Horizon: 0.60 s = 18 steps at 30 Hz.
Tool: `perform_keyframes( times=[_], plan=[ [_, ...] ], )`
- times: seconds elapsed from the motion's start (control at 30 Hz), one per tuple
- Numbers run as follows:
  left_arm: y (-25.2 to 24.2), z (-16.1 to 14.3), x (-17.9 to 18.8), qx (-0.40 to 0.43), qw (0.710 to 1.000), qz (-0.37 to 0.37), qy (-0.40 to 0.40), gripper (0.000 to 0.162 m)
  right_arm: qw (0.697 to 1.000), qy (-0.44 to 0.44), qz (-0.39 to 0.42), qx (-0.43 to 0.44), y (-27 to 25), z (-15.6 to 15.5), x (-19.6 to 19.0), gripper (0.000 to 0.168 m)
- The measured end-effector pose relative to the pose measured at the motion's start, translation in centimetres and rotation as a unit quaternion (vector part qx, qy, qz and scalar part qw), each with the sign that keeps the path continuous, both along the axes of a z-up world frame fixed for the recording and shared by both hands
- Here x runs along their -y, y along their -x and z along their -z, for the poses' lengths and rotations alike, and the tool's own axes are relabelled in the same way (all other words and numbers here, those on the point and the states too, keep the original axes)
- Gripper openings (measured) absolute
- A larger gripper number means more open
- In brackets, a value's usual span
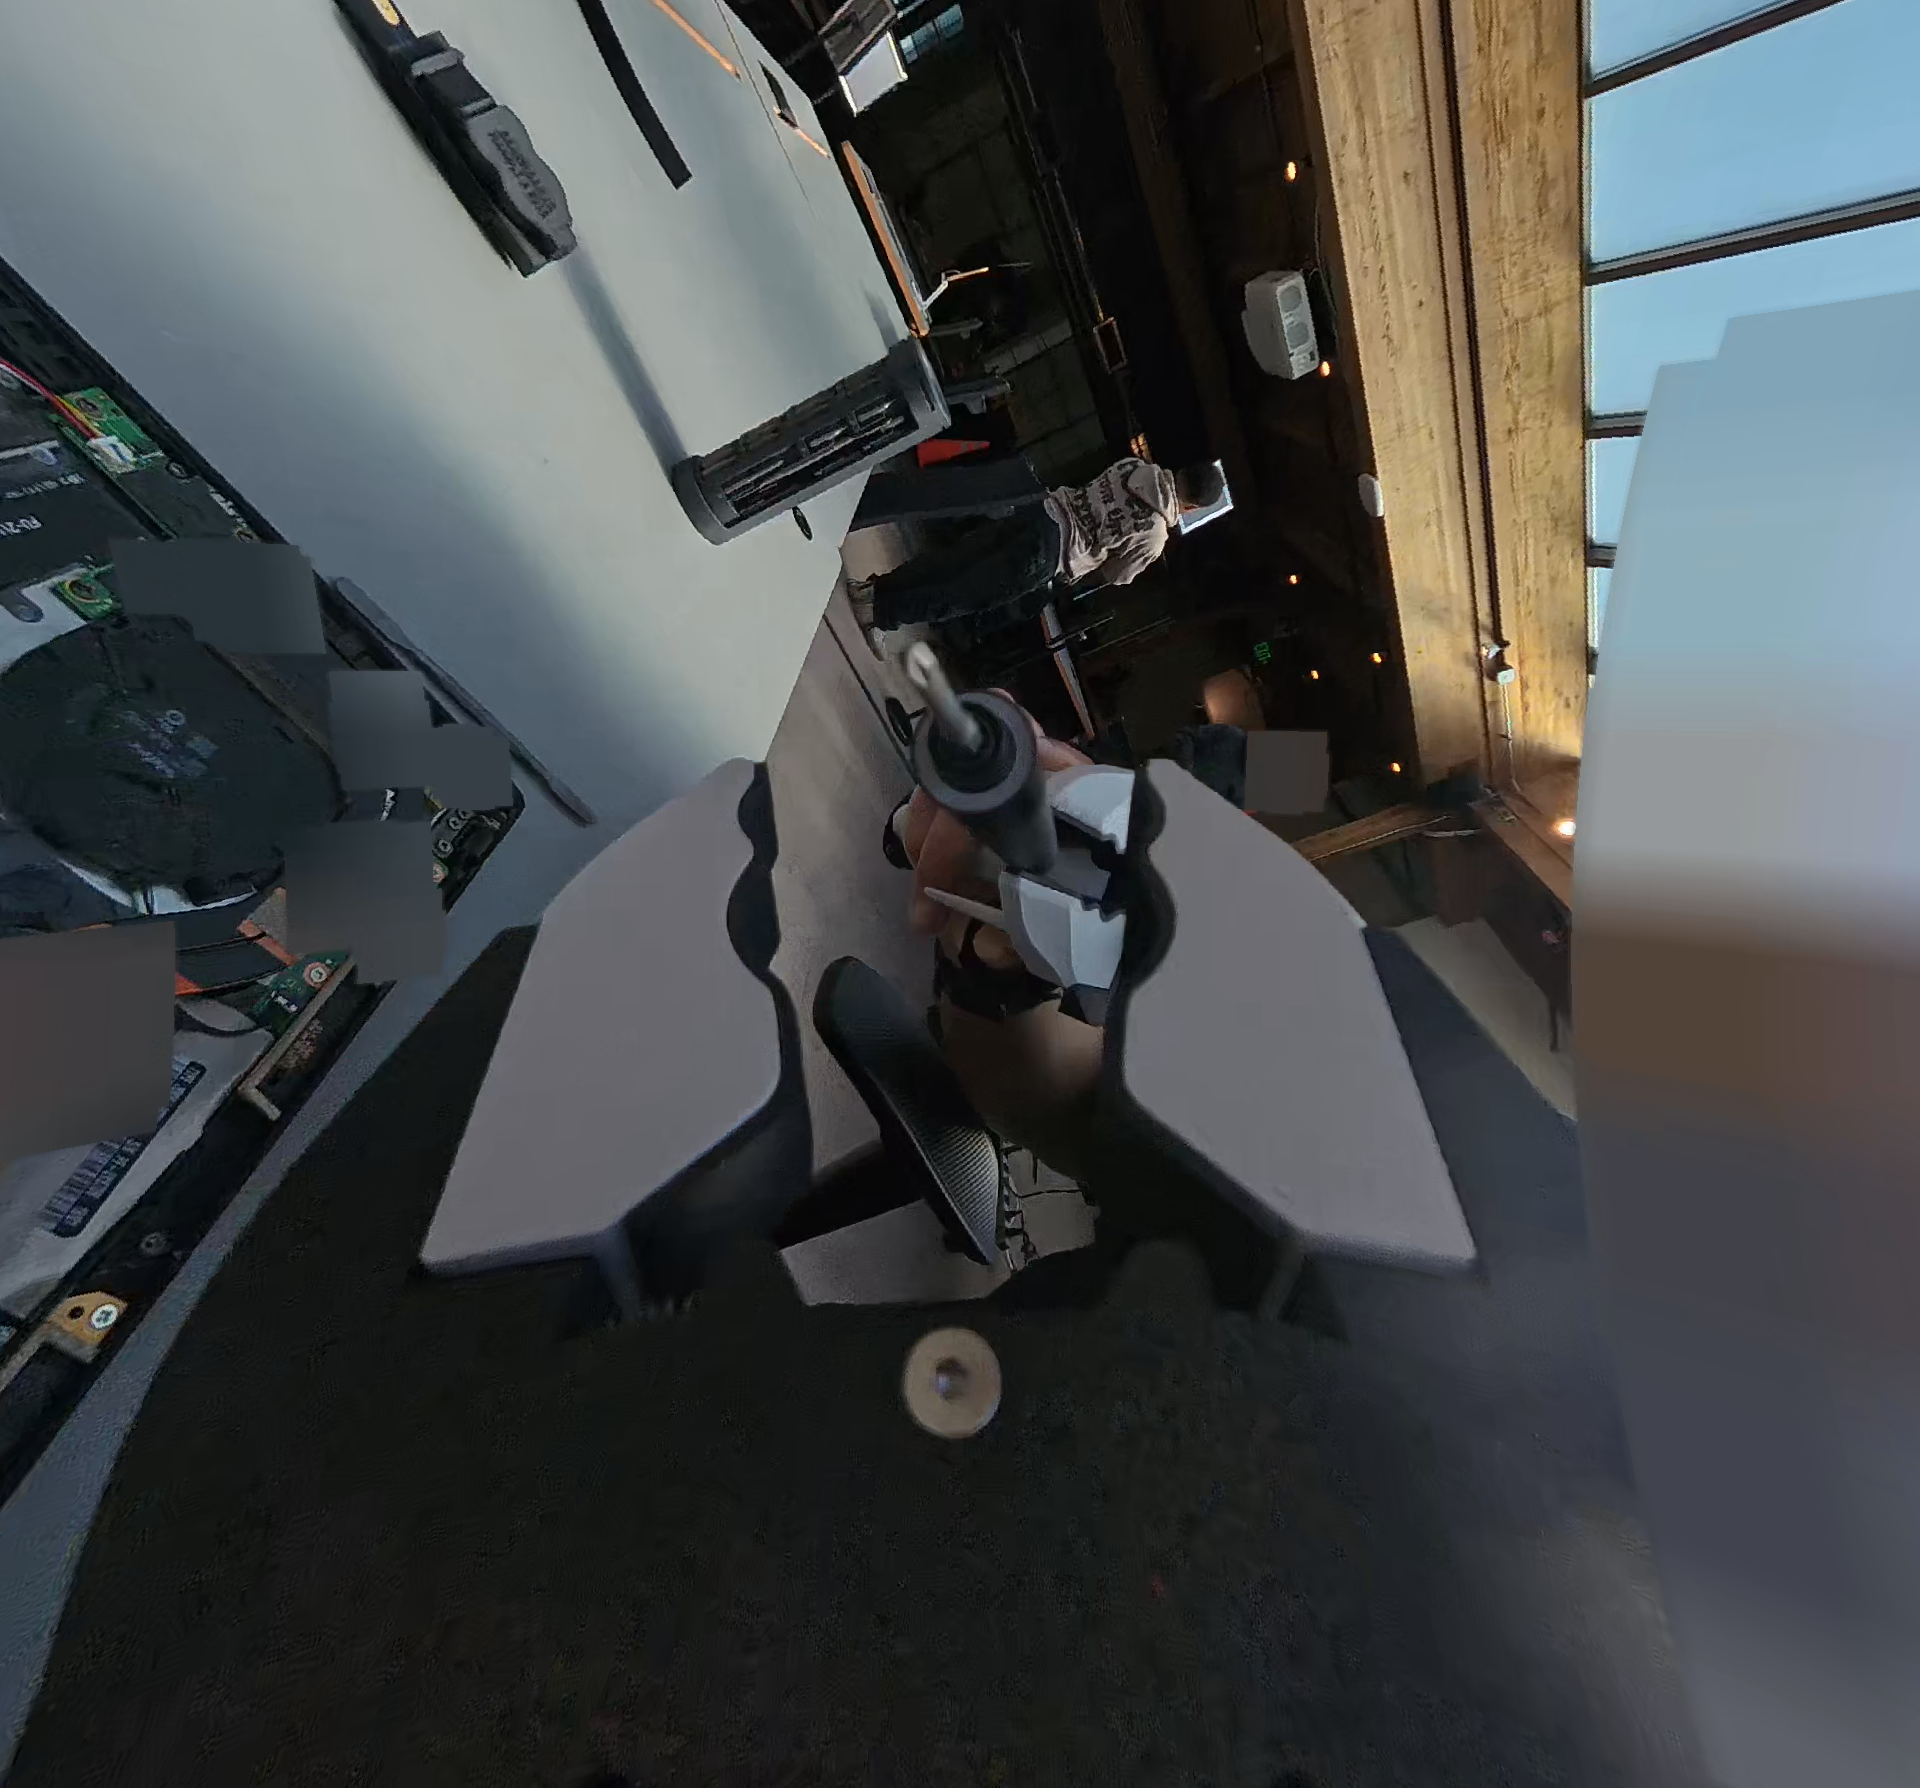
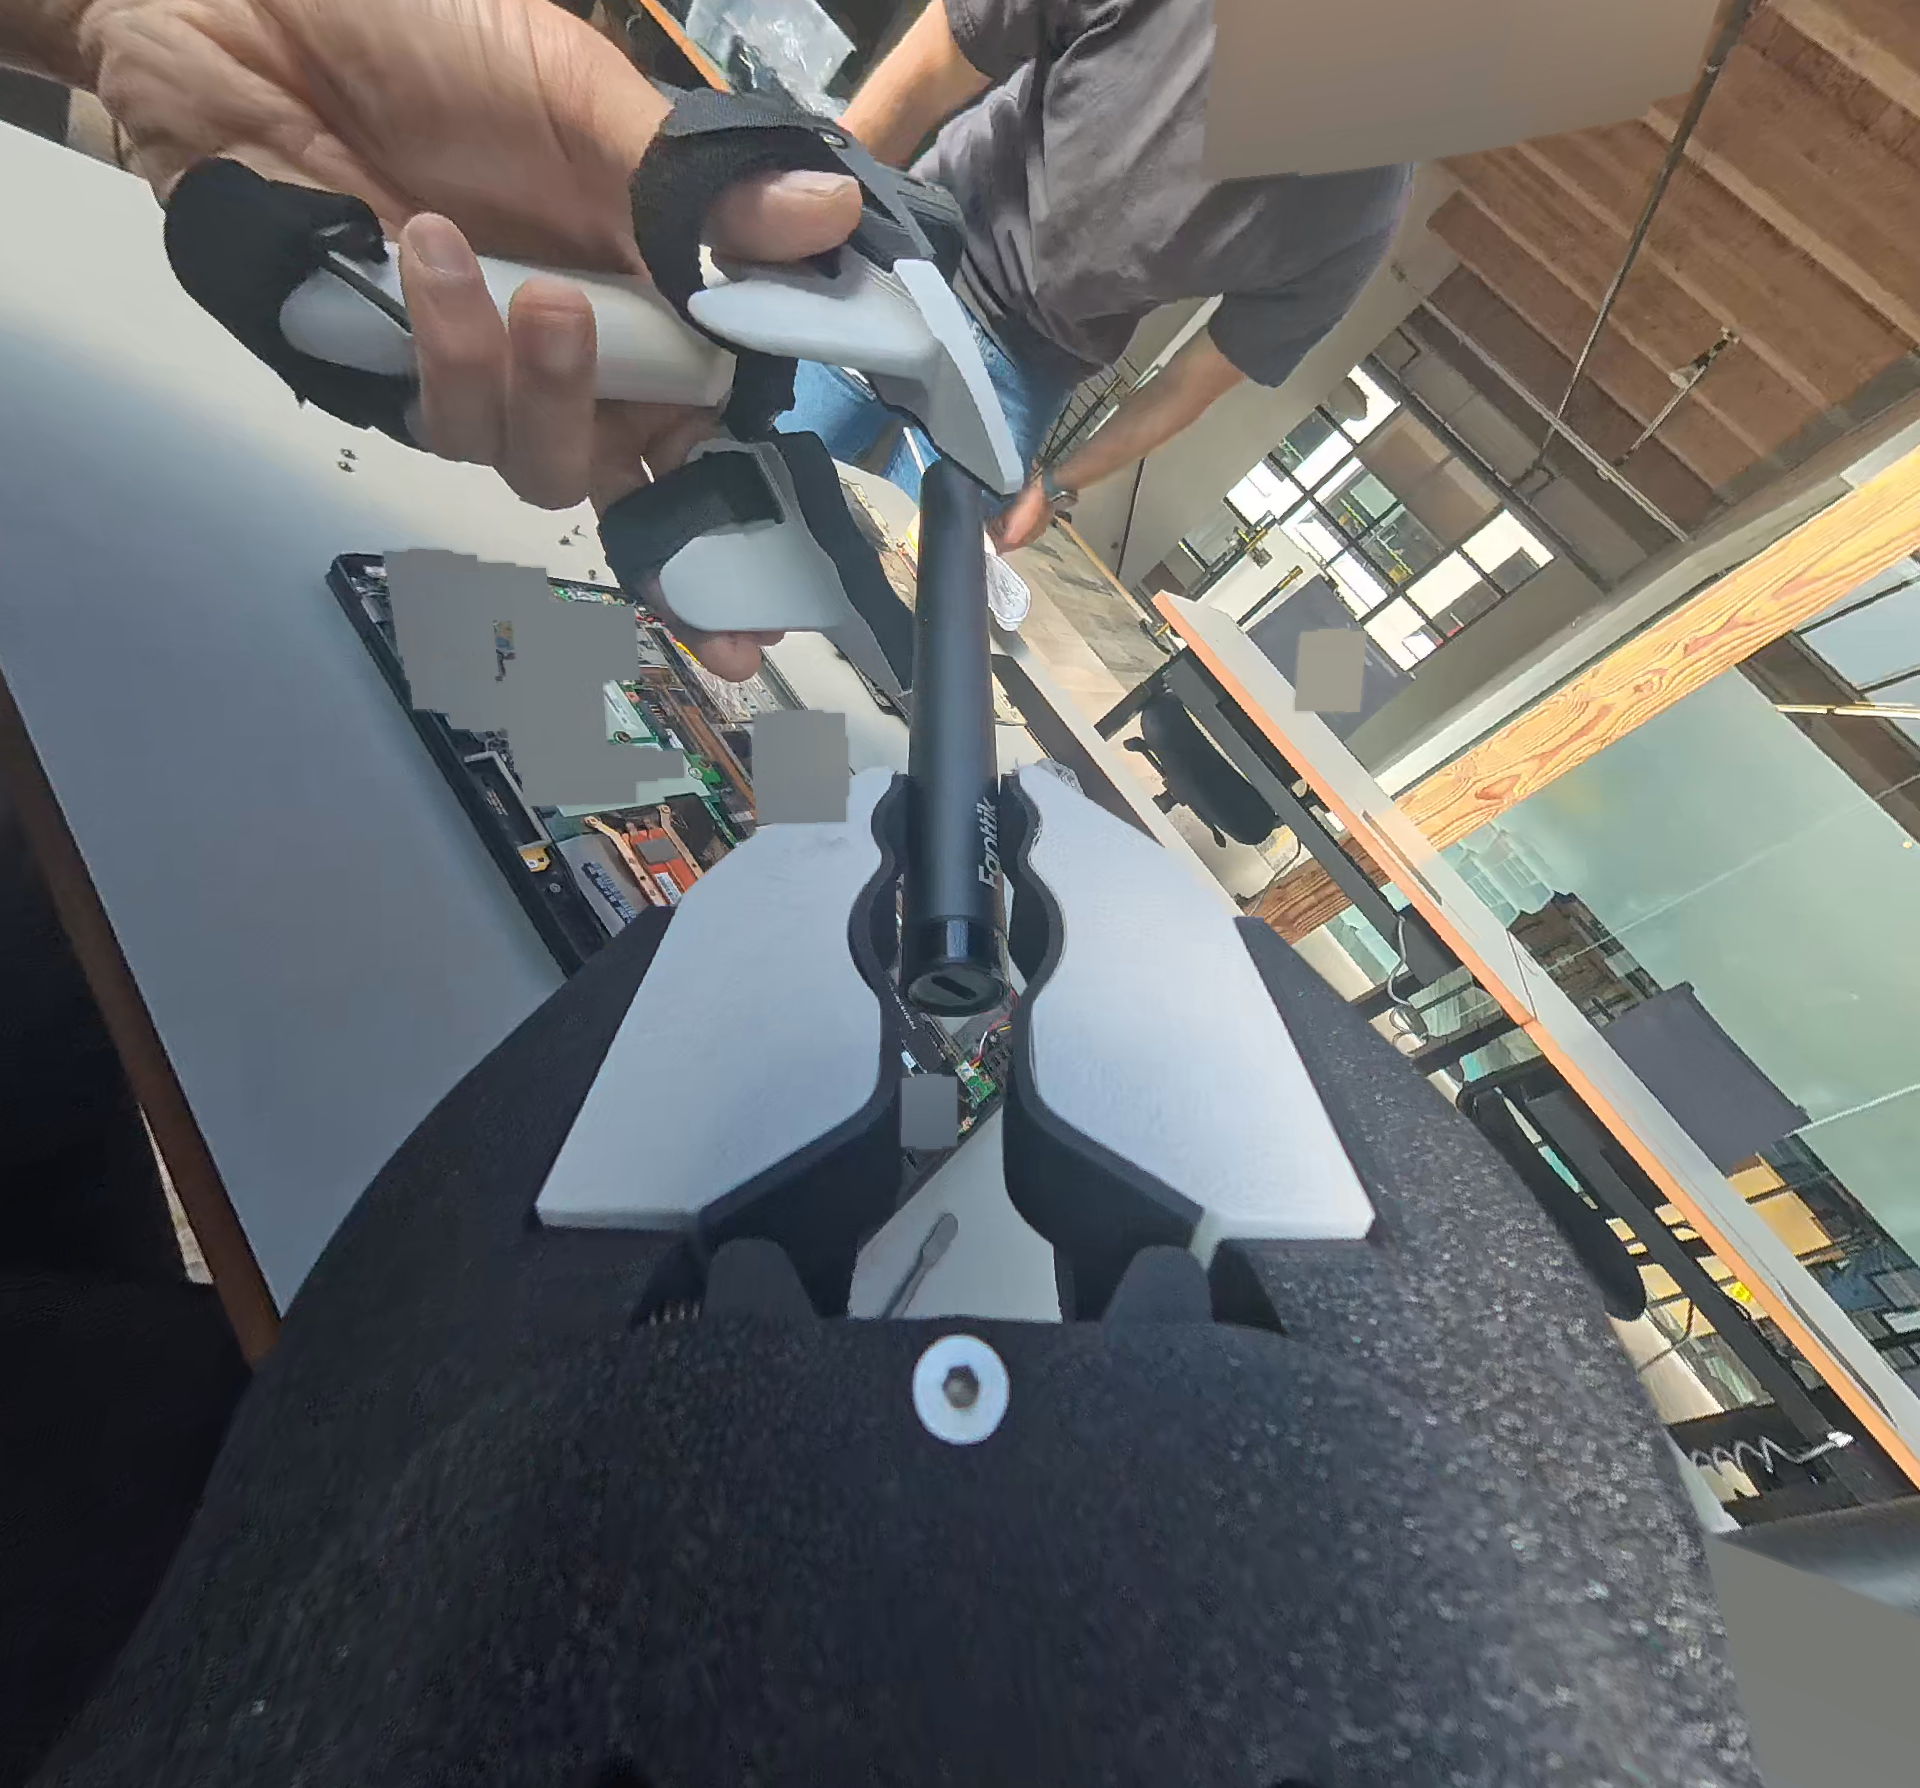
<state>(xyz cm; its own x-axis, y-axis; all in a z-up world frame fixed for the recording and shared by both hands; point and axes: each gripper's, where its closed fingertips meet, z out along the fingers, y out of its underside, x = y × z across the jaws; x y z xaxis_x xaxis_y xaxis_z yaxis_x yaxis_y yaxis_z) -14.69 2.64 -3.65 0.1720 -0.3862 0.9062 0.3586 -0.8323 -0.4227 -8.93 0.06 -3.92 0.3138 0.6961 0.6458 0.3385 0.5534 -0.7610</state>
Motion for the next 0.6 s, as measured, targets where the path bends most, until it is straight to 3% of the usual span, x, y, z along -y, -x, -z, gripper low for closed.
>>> perform_keyframes(
  times=[0.1,0.13,0.17,0.37,0.43,0.5,0.6],
  plan=[
    [0.4,0.1,-0.6,0.015,1.000,-0.017,0.012,0.046,1.000,0.003,-0.010,-0.008,0.5,0.0,0.3,0.016],
    [0.4,-0.1,-0.6,0.027,0.999,-0.016,0.010,0.027,1.000,0.003,-0.013,-0.007,0.6,0.1,0.3,0.016],
    [0.5,-0.3,-0.7,0.038,0.999,-0.018,0.009,0.019,1.000,0.000,-0.011,-0.008,0.7,0.2,0.3,0.016],
    [0.5,-1.5,-0.4,0.058,0.996,-0.019,-0.062,0.018,0.998,0.042,-0.011,-0.044,0.6,-0.1,-0.1,0.016],
    [0.6,-1.9,-0.2,0.055,0.994,-0.025,-0.097,0.018,0.992,0.099,-0.018,-0.074,0.7,-0.3,-0.2,0.018],
    [0.7,-2.6,0.1,0.058,0.989,-0.025,-0.135,0.018,0.974,0.197,-0.045,-0.107,1.1,-0.2,-0.2,0.038],
    [0.7,-2.8,0.7,0.036,0.980,-0.025,-0.196,0.018,0.923,0.345,-0.089,-0.143,1.4,0.0,-0.3,0.057]
  ],
)
